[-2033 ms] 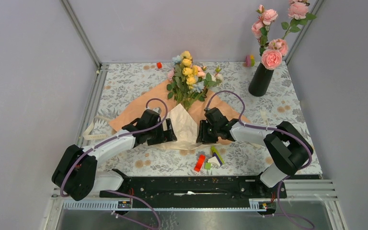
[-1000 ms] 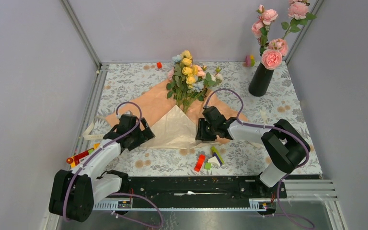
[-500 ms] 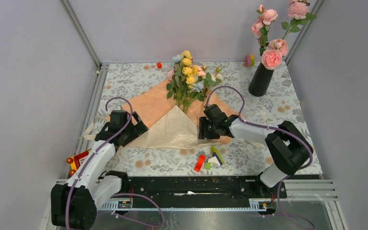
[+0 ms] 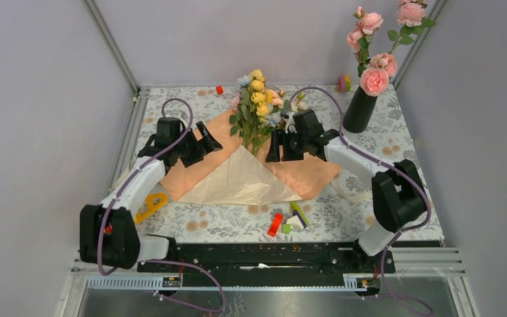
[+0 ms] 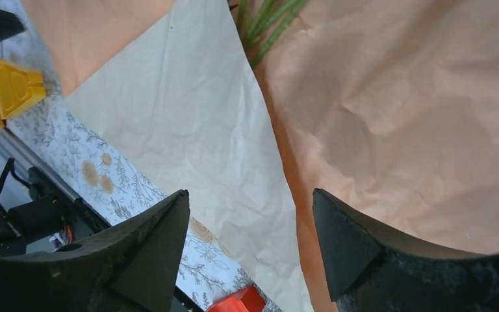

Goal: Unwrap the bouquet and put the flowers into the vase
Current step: Unfold the wrapping paper at the center of the board.

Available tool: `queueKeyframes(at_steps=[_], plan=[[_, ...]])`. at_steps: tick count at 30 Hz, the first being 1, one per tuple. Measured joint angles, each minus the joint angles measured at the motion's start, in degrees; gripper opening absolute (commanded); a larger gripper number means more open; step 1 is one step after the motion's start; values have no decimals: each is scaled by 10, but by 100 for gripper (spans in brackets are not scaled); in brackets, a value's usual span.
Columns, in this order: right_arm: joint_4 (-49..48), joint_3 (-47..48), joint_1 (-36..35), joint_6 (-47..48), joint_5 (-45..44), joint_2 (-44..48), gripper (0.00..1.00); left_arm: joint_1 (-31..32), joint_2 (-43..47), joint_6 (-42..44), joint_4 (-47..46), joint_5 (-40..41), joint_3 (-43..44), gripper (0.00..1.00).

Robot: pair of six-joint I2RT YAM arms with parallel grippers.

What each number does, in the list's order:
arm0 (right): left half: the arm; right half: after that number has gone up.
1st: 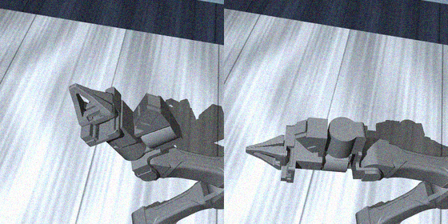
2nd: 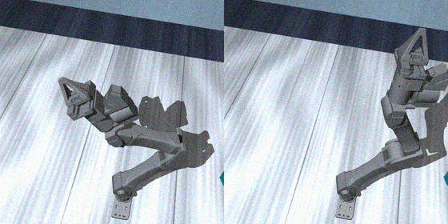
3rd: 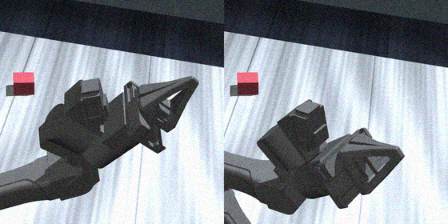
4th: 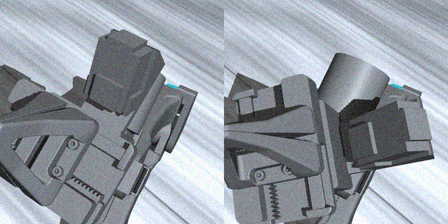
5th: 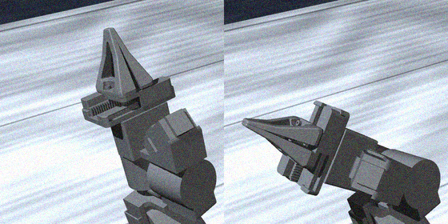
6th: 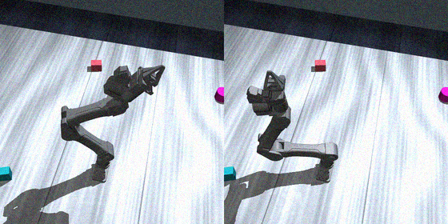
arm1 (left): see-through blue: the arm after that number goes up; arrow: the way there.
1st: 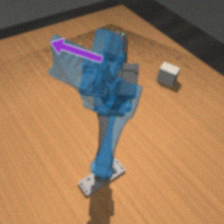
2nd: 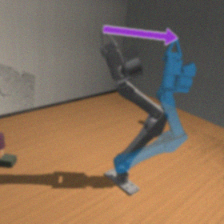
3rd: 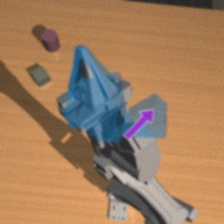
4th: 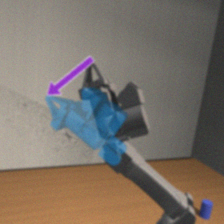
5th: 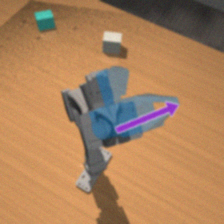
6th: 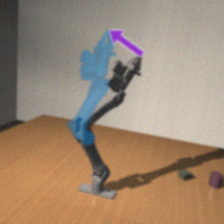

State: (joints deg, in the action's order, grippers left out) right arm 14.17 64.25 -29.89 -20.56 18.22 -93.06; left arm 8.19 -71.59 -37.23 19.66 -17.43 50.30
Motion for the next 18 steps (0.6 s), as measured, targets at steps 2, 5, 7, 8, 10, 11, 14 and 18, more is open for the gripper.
queueKeyframes(at_steps=[2,5,7,8,10,11,14,18], plan=[[-5,24,6,12,33,-34,78,-1,-38,-1,-3,-15,9,97],[-11,59,10,27,71,-89,77,-5,-81,-11,-19,-33,14,97],[-13,77,10,33,88,-120,77,-8,-99,-25,-37,-42,14,97],[-13,85,10,36,94,-133,76,-9,-105,-32,-46,-45,14,97],[-13,99,10,40,103,-155,76,-9,-112,-45,-66,-49,13,97],[-14,106,10,41,106,-165,75,-10,-115,-50,-75,-50,13,97],[-16,128,11,45,117,-191,73,-10,-122,-62,-98,-53,12,97],[-18,155,11,51,134,-224,69,-10,-132,-68,-109,-55,10,97]])
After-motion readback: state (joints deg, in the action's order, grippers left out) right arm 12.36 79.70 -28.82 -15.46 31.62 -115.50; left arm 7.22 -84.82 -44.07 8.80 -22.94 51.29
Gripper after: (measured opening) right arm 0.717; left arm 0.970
